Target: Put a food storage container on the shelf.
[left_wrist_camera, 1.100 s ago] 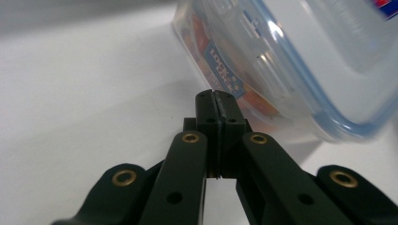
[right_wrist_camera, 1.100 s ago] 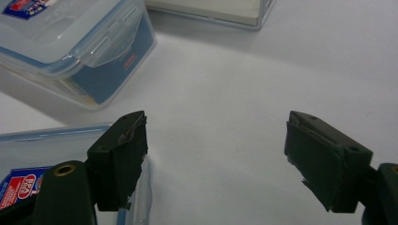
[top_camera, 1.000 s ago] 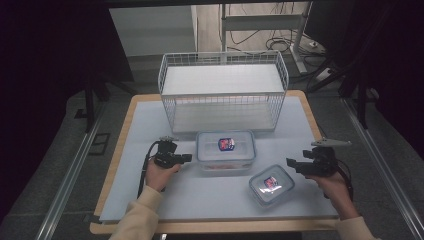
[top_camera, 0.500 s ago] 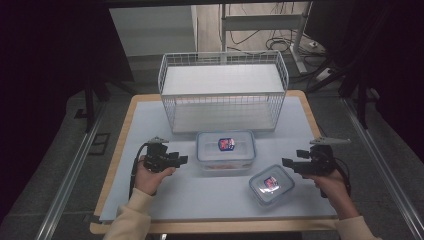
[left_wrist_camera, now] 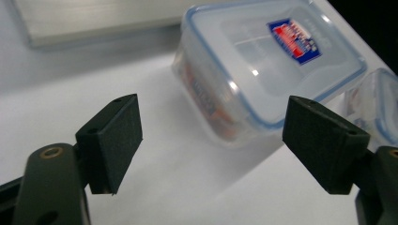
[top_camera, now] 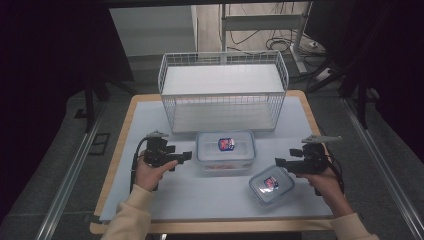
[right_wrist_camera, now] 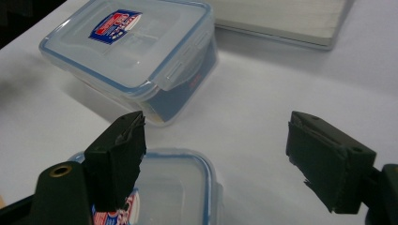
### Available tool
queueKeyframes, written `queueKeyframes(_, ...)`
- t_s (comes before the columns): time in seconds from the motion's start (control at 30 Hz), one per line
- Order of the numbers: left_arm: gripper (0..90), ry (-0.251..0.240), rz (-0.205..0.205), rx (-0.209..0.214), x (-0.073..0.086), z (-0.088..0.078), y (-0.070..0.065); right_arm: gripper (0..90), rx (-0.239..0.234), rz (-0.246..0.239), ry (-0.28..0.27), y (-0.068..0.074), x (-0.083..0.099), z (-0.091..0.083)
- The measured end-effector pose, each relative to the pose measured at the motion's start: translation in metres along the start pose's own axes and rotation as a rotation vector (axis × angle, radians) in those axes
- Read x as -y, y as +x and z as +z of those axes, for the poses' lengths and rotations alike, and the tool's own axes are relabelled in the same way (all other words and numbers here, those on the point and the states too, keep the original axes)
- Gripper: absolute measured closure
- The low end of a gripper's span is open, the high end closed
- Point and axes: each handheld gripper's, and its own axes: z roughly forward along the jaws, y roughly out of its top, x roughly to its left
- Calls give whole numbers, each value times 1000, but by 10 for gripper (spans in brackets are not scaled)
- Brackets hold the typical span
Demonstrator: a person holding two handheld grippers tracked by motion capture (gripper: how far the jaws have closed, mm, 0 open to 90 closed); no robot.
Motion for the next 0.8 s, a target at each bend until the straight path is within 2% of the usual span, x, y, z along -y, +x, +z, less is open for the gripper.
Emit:
queueKeyframes(0.17,181,12,-3,21,-9,9,-2,192,-36,-15,6,10,-14,14)
queueKeyframes(0.27,177,17,-24,47,-15,15,0,193,-56,-12,12,16,-25,23)
queueKeyframes(0.33,178,22,-28,44,-17,19,2,193,-46,-9,34,20,-31,30)
queueKeyframes(0.43,182,25,-37,62,-20,21,4,193,-53,3,46,24,-39,40)
queueKeyframes(0.67,187,42,-44,63,-24,32,5,194,-104,47,75,29,-52,61)
queueKeyframes(0.8,191,50,-61,93,-26,44,6,195,-129,76,100,31,-58,75)
